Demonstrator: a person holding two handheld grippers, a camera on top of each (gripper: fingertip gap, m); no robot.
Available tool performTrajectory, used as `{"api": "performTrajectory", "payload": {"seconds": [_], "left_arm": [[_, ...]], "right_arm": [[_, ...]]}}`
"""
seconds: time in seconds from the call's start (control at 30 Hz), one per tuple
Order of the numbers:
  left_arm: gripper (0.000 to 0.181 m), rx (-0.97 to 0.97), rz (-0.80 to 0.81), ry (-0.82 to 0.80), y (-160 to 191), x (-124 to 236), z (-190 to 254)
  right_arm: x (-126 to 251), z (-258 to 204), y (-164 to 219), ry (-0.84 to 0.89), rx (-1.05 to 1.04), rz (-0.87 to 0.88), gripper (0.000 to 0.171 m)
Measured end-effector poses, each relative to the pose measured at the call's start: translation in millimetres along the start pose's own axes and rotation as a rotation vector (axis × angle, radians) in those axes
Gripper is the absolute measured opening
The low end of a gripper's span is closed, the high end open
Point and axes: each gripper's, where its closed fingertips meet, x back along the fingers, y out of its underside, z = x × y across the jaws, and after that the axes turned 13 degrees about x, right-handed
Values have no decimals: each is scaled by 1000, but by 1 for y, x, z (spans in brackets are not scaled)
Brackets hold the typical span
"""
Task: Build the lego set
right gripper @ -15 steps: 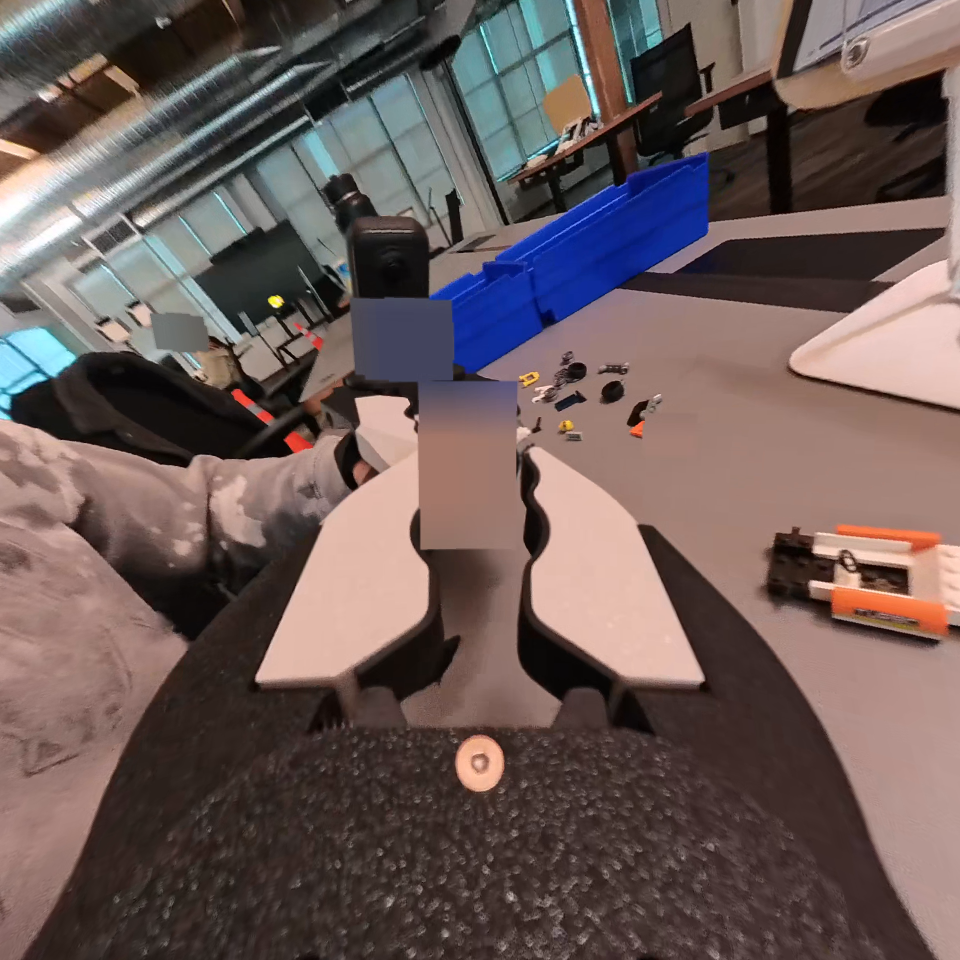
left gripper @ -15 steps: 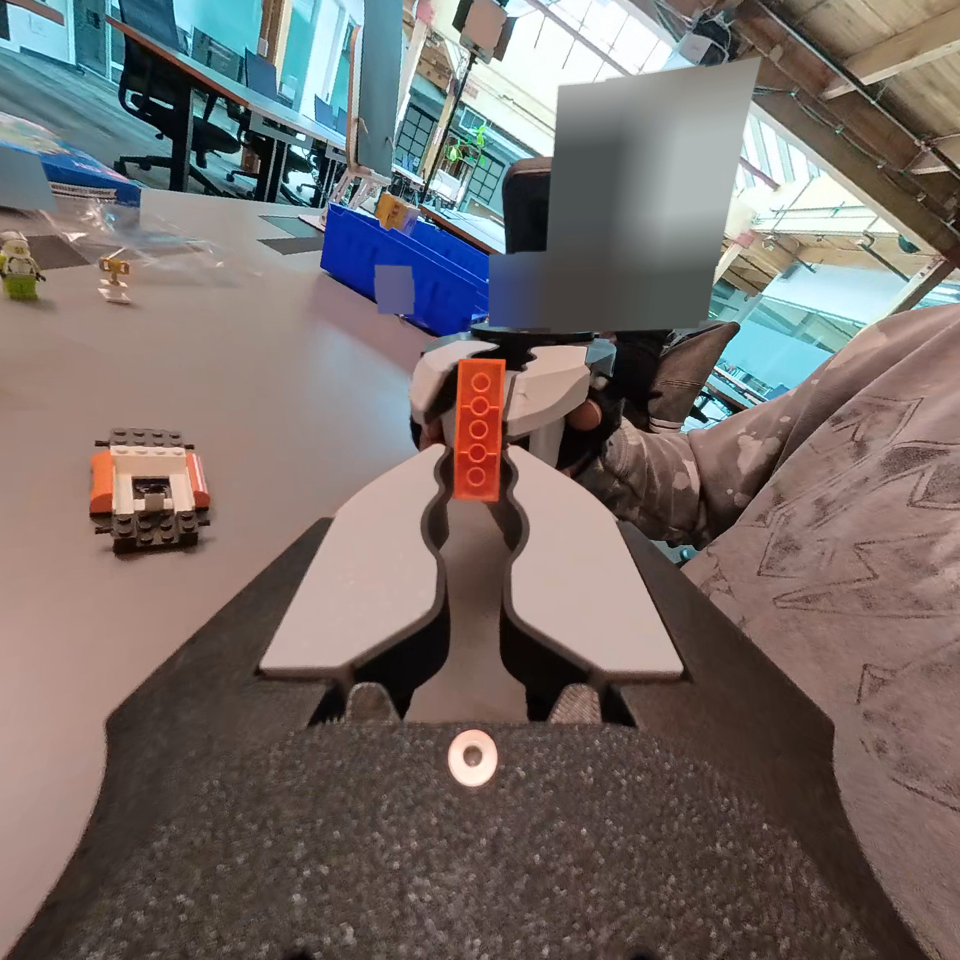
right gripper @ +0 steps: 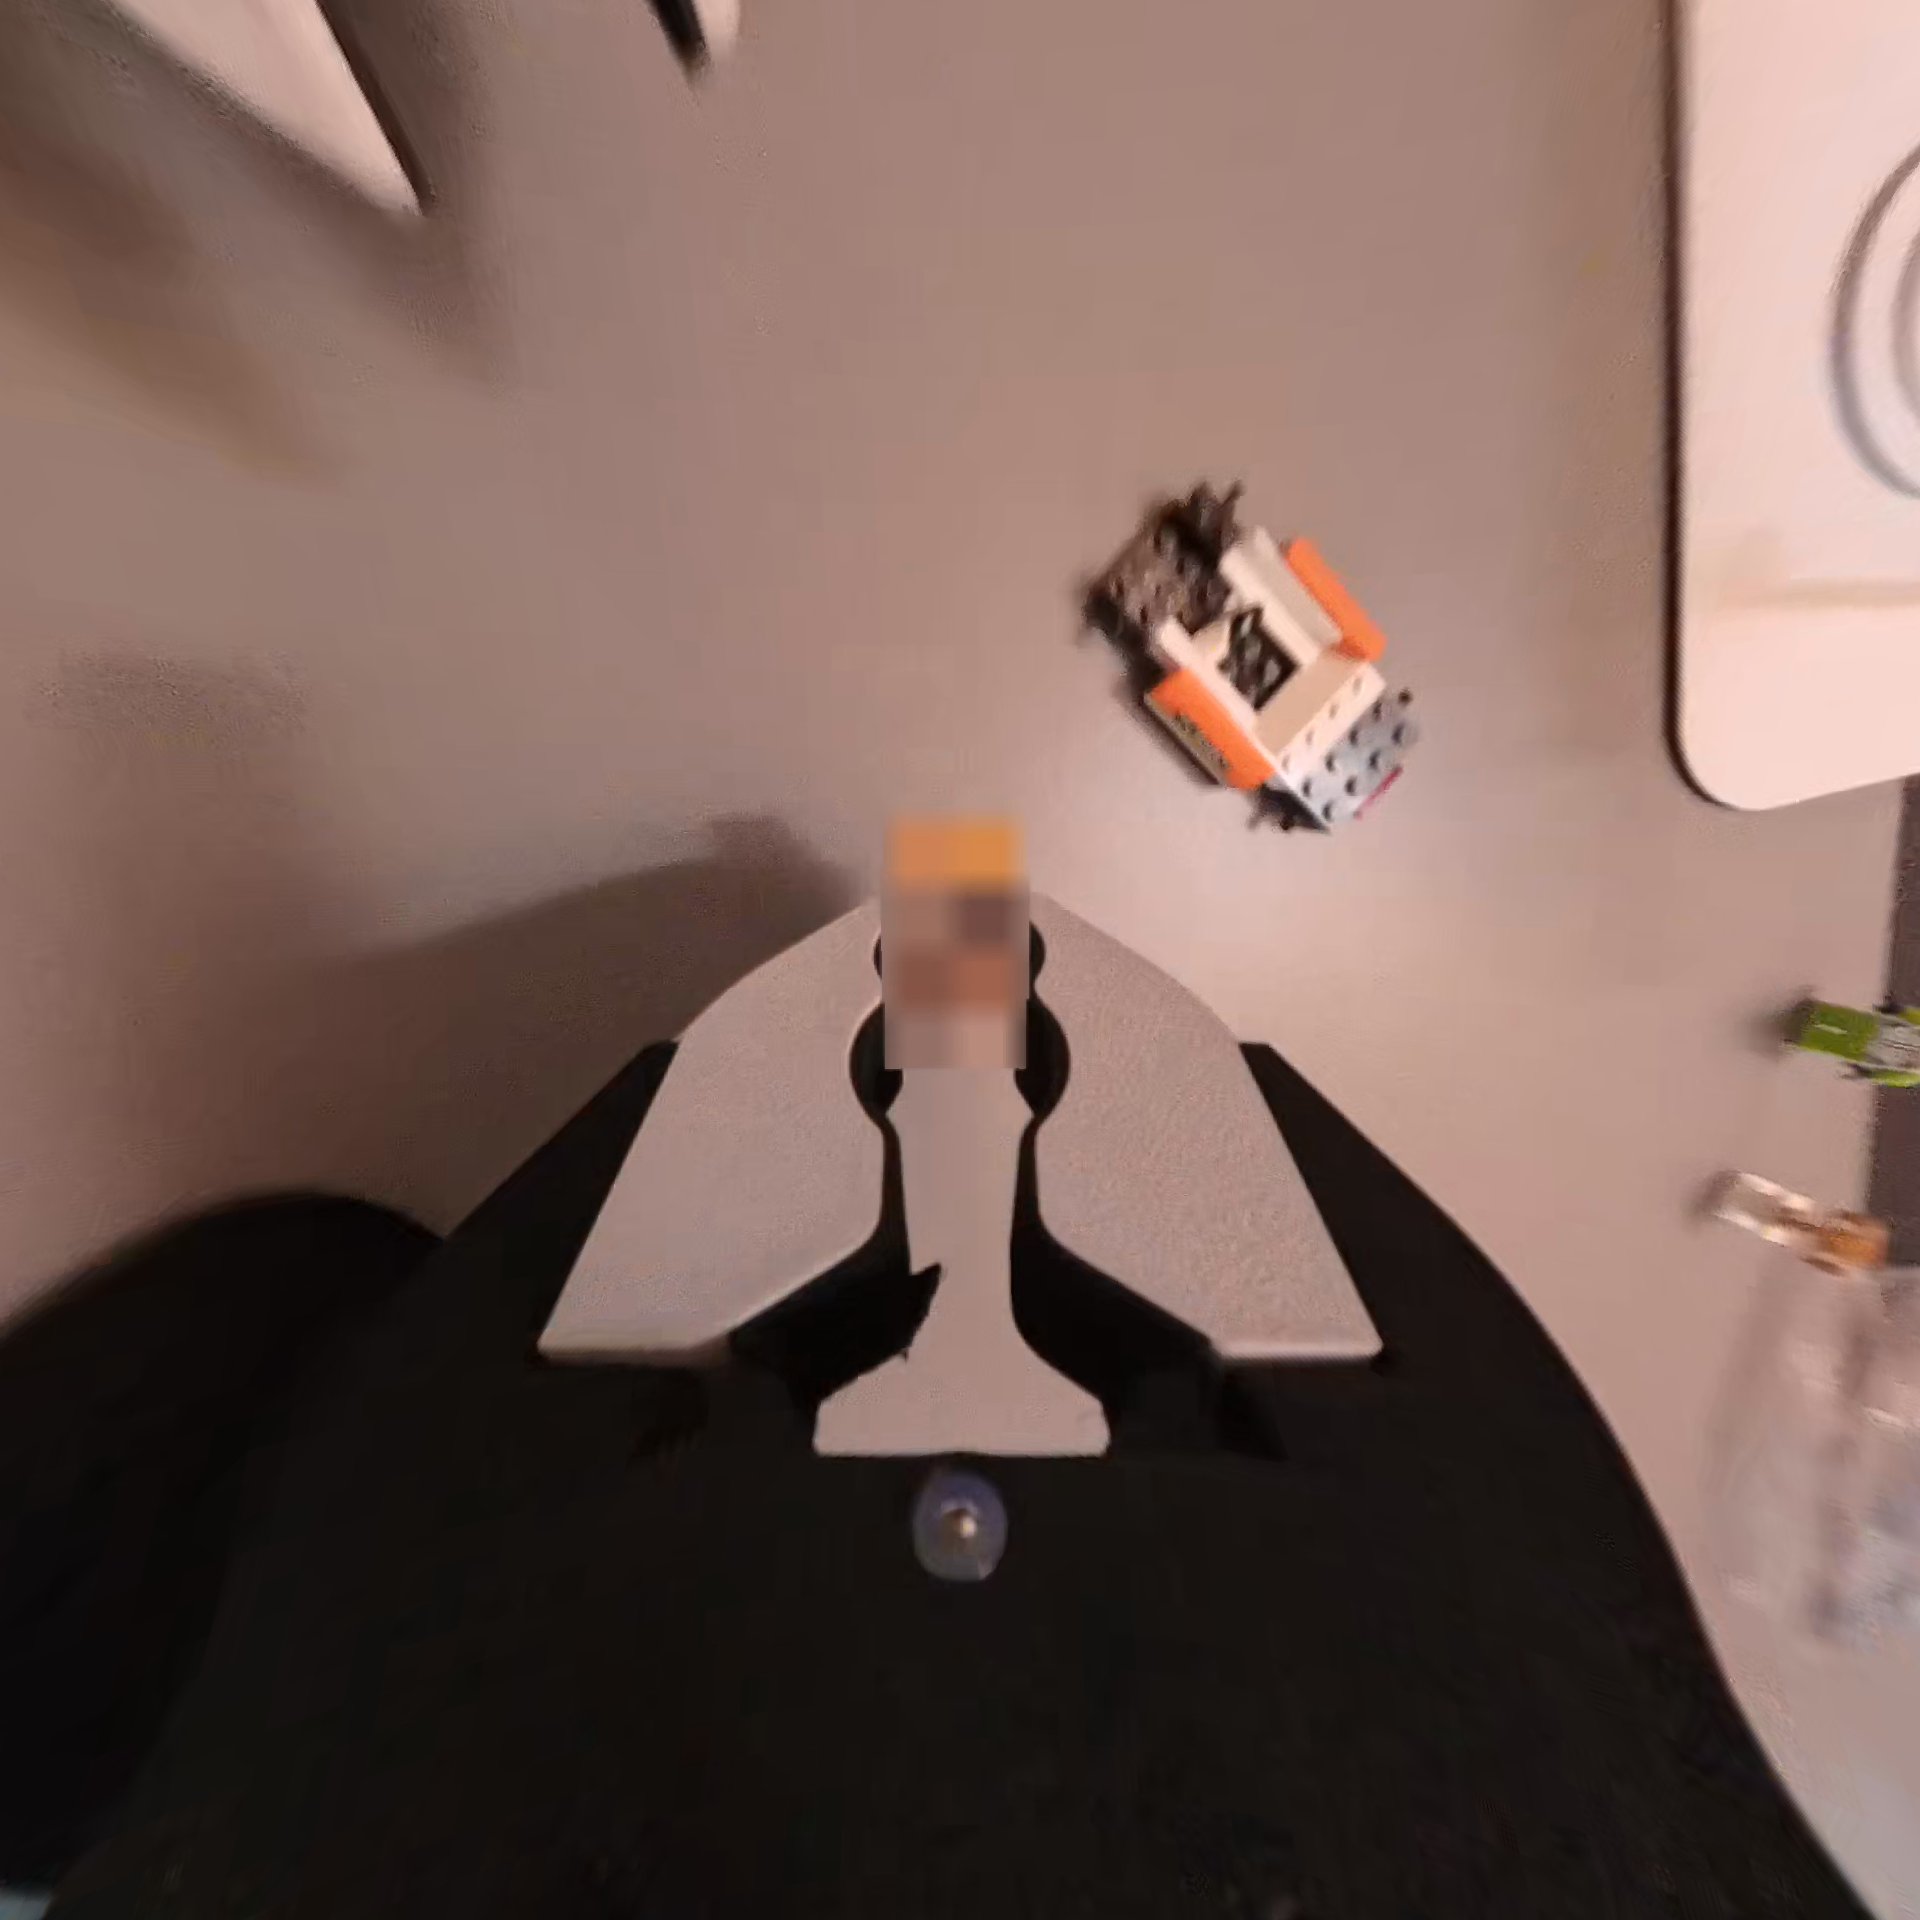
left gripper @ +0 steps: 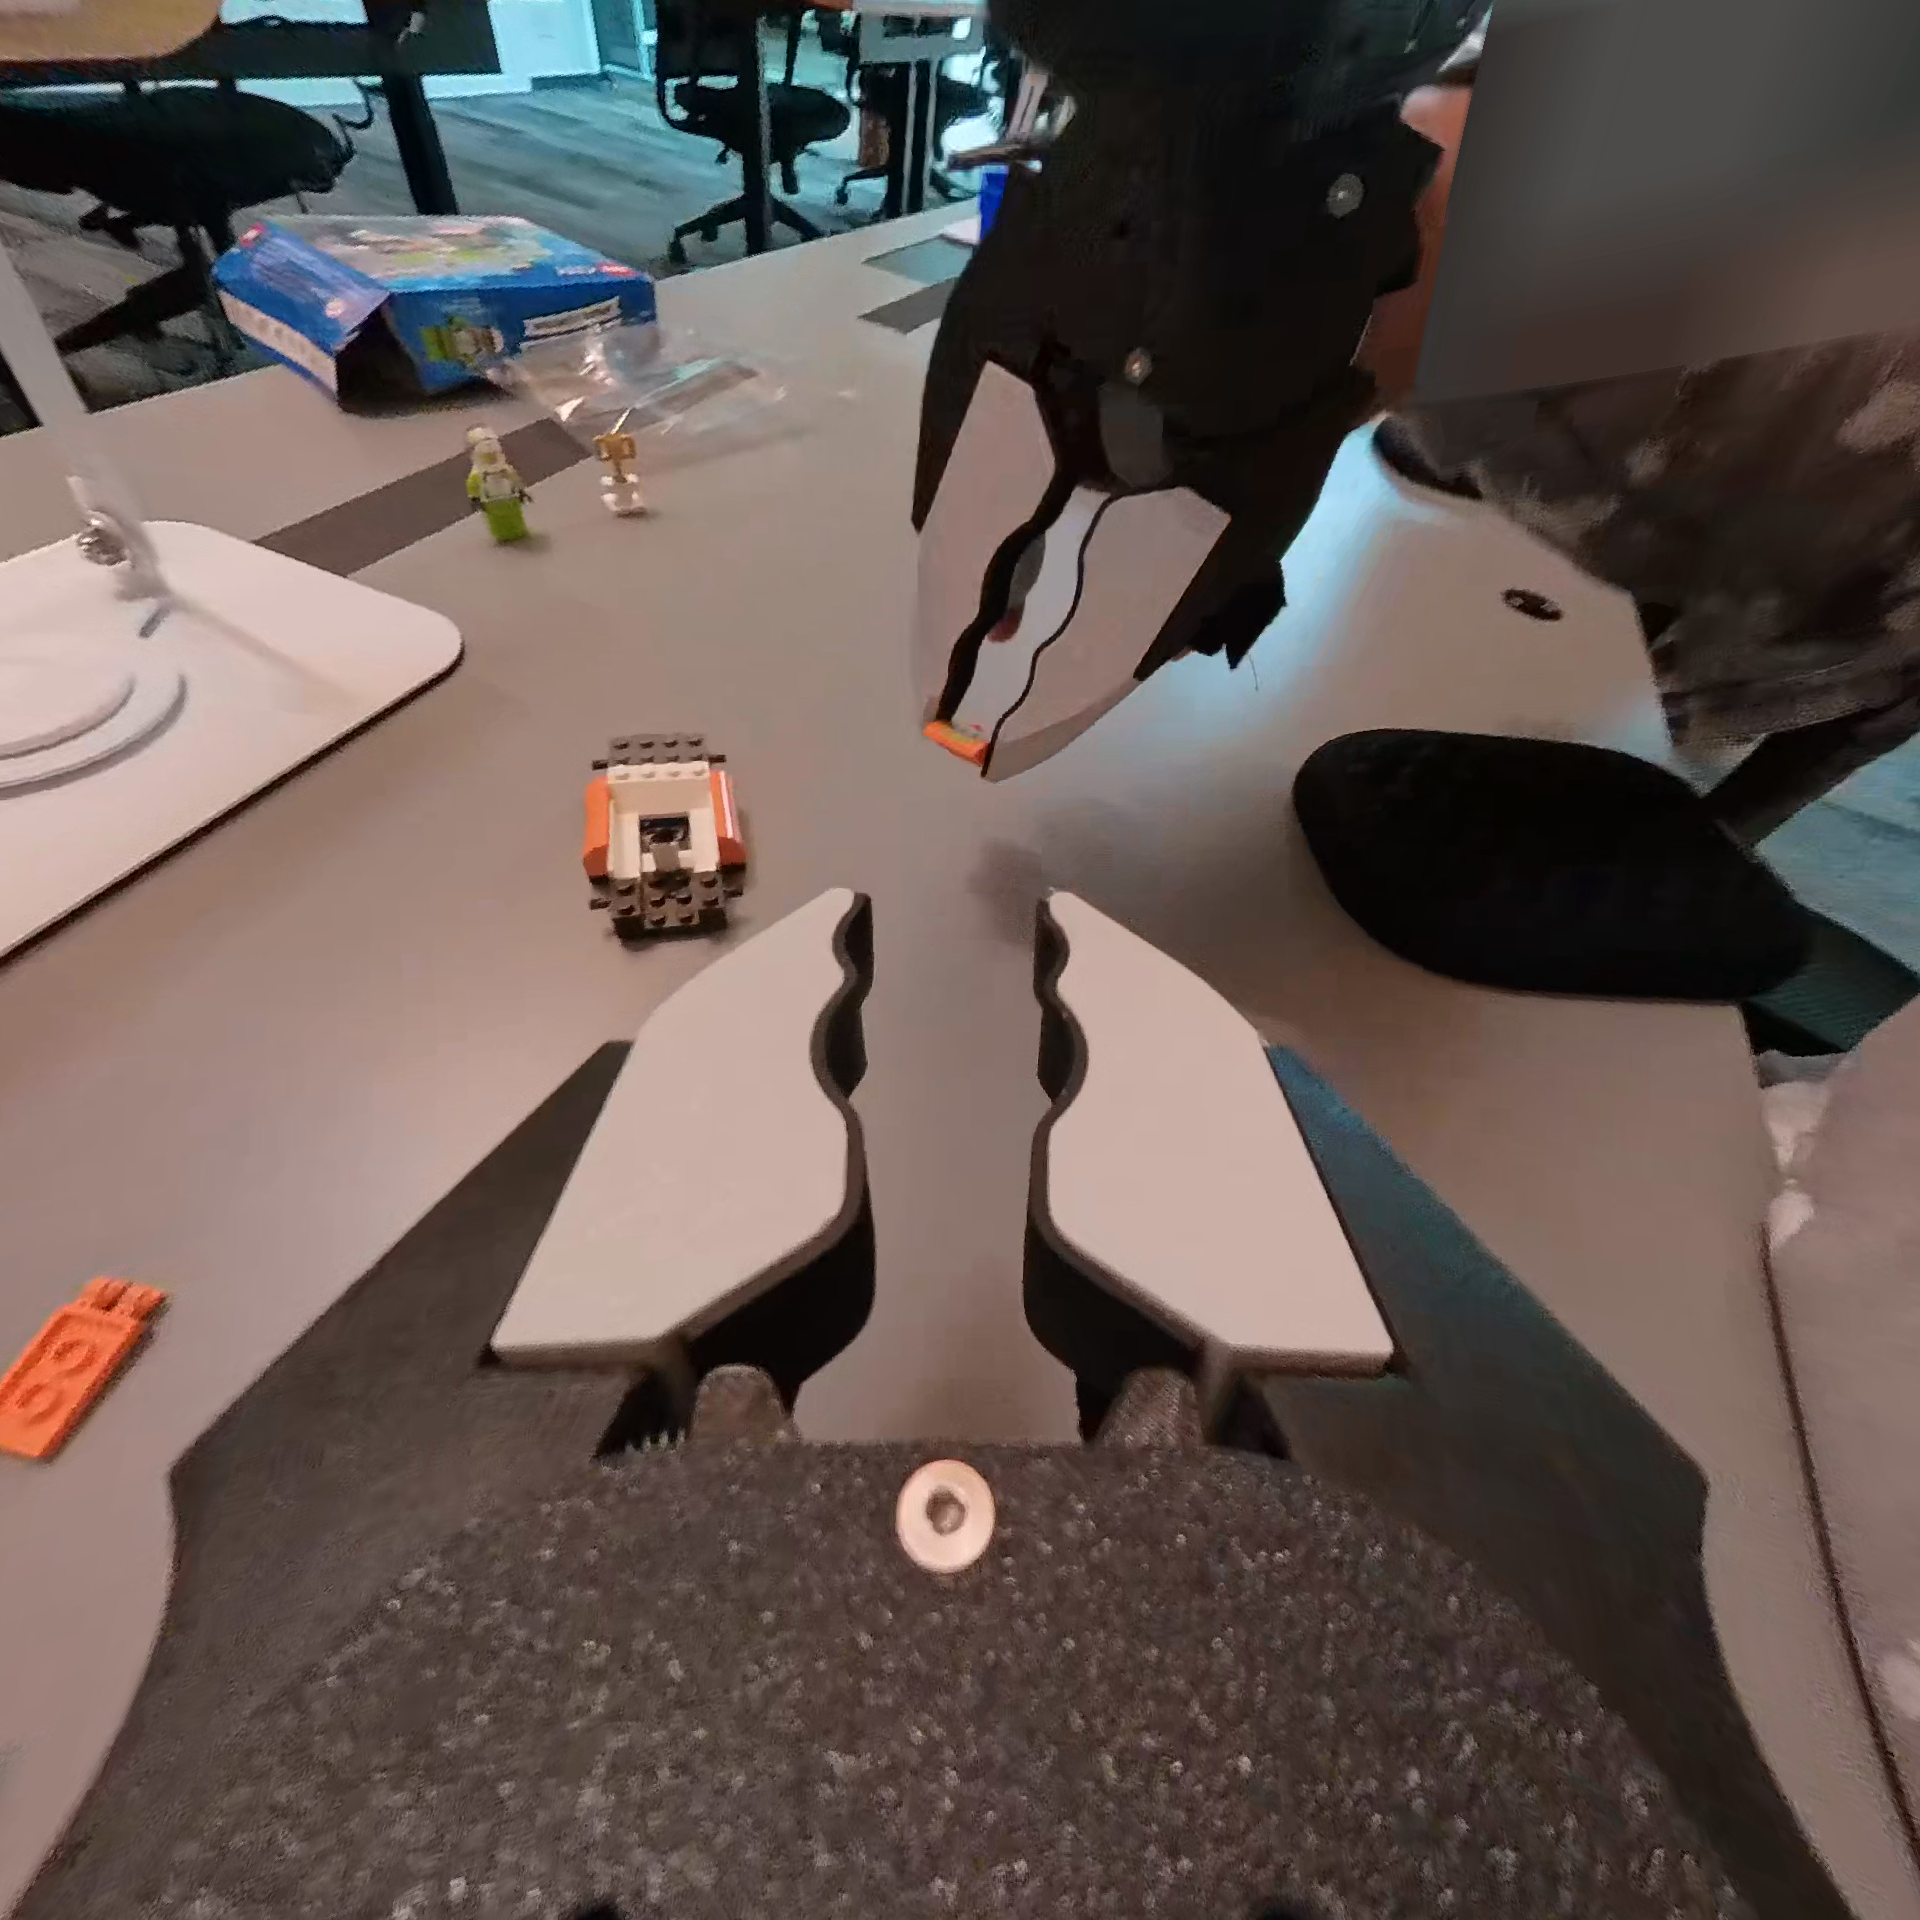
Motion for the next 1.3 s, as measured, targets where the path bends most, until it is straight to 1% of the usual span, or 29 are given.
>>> {"api": "performTrajectory", "payload": {"seconds": [0.1,0.23,0.37,0.57,0.7,0.83,0.93,1.03,1.07,1.13,1.2,1.3], "left_arm": [[31,-26,-6,-49,3,0,-4],[31,-36,-3,-116,5,7,-15],[29,-51,-10,-199,8,21,-32],[30,1,-34,-248,19,39,-45],[32,12,-31,-322,19,58,-59],[30,28,26,-431,5,98,-86],[17,61,51,-519,3,138,-110],[0,91,70,-609,9,173,-132],[0,87,79,-655,10,185,-141],[0,89,73,-751,16,207,-158],[0,103,46,-839,24,225,-175],[0,135,-9,-892,34,241,-196]], "right_arm": [[-15,5,11,-20,129,-163,17],[-34,6,9,-51,216,-253,17],[-48,5,3,-64,219,-256,17],[-49,6,-3,-36,178,-186,18],[-44,6,-8,-1,101,-80,33],[-18,7,-24,52,-55,169,39],[8,5,-31,93,-193,371,39],[28,0,-35,130,-305,544,50],[32,-1,-35,158,-338,588,50],[38,-1,-34,219,-398,658,42],[41,-3,-31,271,-443,710,28],[43,-7,-28,323,-491,756,9]]}}
